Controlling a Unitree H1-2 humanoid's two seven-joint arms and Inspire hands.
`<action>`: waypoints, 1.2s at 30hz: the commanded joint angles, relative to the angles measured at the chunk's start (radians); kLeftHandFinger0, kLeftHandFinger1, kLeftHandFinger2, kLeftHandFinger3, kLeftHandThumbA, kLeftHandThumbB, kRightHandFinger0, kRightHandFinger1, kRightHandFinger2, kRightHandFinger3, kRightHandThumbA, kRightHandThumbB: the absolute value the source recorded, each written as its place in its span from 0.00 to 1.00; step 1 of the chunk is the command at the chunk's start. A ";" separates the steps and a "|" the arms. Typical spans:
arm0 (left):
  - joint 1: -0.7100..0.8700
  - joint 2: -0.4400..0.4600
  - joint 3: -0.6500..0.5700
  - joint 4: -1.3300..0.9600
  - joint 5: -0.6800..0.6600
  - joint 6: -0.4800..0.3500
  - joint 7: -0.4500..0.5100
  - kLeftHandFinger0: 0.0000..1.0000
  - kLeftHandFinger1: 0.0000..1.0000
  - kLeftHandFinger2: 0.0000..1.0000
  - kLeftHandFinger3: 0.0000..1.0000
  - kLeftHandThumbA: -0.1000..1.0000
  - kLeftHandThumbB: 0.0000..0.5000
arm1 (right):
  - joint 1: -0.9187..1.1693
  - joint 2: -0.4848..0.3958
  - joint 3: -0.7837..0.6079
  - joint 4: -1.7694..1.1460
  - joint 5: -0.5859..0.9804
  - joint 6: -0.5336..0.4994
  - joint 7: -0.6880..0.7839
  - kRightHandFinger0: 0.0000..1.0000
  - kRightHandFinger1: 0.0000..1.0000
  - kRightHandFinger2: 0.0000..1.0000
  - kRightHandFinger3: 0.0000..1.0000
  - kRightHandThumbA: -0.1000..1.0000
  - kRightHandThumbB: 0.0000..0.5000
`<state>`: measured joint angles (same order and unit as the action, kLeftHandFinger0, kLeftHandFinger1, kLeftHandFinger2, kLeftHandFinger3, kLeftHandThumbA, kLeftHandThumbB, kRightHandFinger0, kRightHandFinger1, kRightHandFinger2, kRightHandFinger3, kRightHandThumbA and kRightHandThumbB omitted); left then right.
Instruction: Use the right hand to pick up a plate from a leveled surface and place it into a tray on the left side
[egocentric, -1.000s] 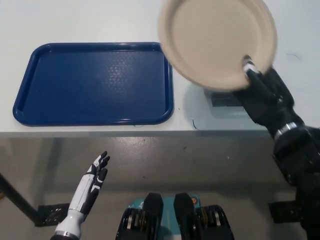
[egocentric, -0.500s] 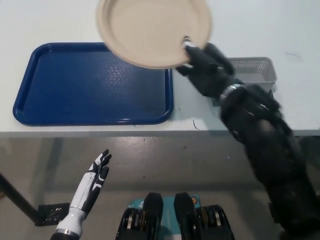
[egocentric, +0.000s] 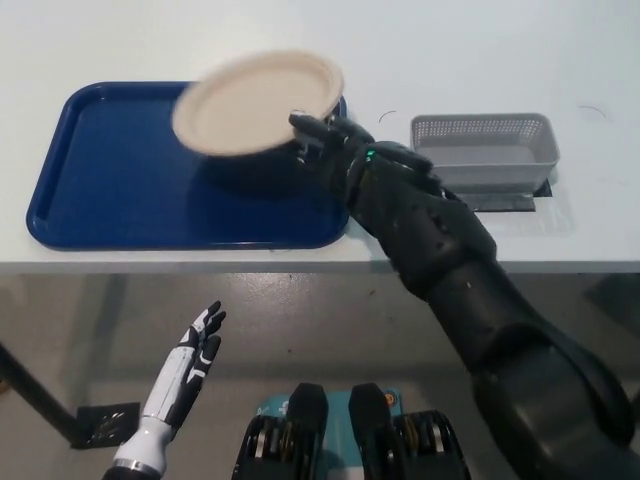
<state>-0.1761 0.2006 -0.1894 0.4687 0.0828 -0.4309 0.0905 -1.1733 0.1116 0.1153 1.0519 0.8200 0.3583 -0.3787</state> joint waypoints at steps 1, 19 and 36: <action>-0.021 0.013 -0.015 -0.007 -0.007 -0.039 -0.007 1.00 1.00 1.00 1.00 1.00 0.66 | -0.193 0.033 -0.006 0.178 -0.147 -0.138 0.175 0.16 0.57 0.96 0.58 0.24 0.32; -0.024 0.007 -0.020 -0.005 -0.024 -0.039 -0.021 1.00 1.00 1.00 1.00 1.00 0.68 | 0.012 -0.151 0.182 -0.203 -0.047 0.112 0.517 1.00 1.00 1.00 1.00 0.73 0.87; -0.064 0.007 -0.027 -0.034 -0.010 -0.039 -0.018 1.00 1.00 1.00 1.00 1.00 0.65 | 0.227 -0.974 0.598 -1.744 0.159 0.112 0.522 0.38 0.64 0.89 1.00 0.53 0.22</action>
<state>-0.1759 0.1996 -0.2136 0.4918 0.0834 -0.4297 0.0905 -0.8559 -0.3038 0.4952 0.4987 0.7542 0.4307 -0.0134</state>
